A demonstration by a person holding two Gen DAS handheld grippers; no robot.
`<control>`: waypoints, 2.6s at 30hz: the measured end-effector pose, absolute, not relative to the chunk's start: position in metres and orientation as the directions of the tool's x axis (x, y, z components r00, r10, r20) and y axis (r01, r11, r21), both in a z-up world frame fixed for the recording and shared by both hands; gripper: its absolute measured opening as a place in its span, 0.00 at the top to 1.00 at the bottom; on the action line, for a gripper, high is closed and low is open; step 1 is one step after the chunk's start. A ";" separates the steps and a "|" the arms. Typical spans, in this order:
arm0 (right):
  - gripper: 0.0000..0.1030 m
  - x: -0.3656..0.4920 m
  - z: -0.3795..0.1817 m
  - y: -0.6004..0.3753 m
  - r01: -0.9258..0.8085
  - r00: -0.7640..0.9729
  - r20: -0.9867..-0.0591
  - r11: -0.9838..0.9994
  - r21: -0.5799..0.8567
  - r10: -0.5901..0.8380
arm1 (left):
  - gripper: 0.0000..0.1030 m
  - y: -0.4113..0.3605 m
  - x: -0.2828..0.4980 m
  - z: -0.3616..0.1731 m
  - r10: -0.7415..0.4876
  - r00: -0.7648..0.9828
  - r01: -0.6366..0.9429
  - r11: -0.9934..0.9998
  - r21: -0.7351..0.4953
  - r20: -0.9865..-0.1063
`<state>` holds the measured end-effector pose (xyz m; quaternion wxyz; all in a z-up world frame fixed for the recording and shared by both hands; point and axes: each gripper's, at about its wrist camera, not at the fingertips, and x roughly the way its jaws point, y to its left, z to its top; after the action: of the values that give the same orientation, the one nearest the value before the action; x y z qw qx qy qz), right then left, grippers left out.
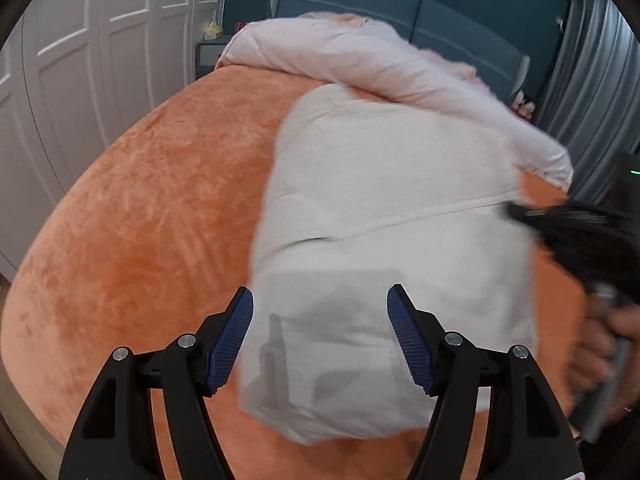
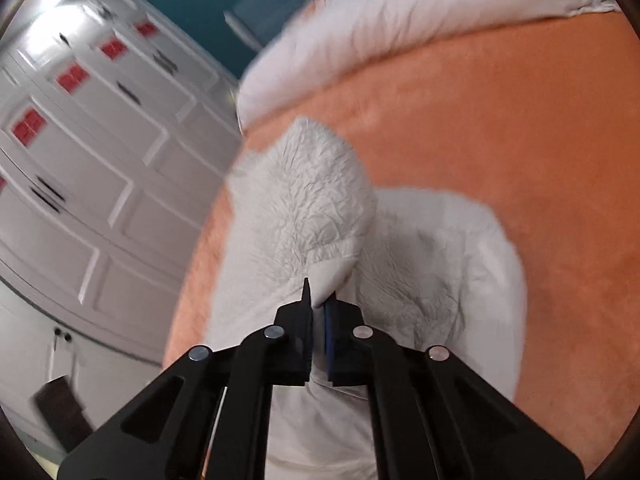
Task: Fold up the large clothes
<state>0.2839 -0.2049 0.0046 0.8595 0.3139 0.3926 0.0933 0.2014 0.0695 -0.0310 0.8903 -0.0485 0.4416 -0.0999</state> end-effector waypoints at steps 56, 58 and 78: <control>0.54 0.054 -0.009 -0.129 0.069 0.586 -0.807 0.989 0.132 0.067 | 0.27 0.012 0.059 -0.047 -0.003 0.557 0.105 0.992 0.067 -0.830; 0.54 0.052 -0.009 -0.129 0.068 0.587 -0.807 0.989 0.132 0.068 | 0.27 0.013 0.058 -0.047 -0.003 0.558 0.103 0.992 0.066 -0.830; 0.54 0.037 -0.013 -0.128 0.091 0.597 -0.802 0.993 0.081 0.011 | 0.28 0.009 0.047 -0.052 0.041 0.572 0.076 0.992 0.103 -0.819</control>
<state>0.0374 -0.1281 -0.0133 0.8917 0.0565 0.4485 -0.0224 0.0473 0.0094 -0.0517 0.8844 0.0636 0.4623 -0.0098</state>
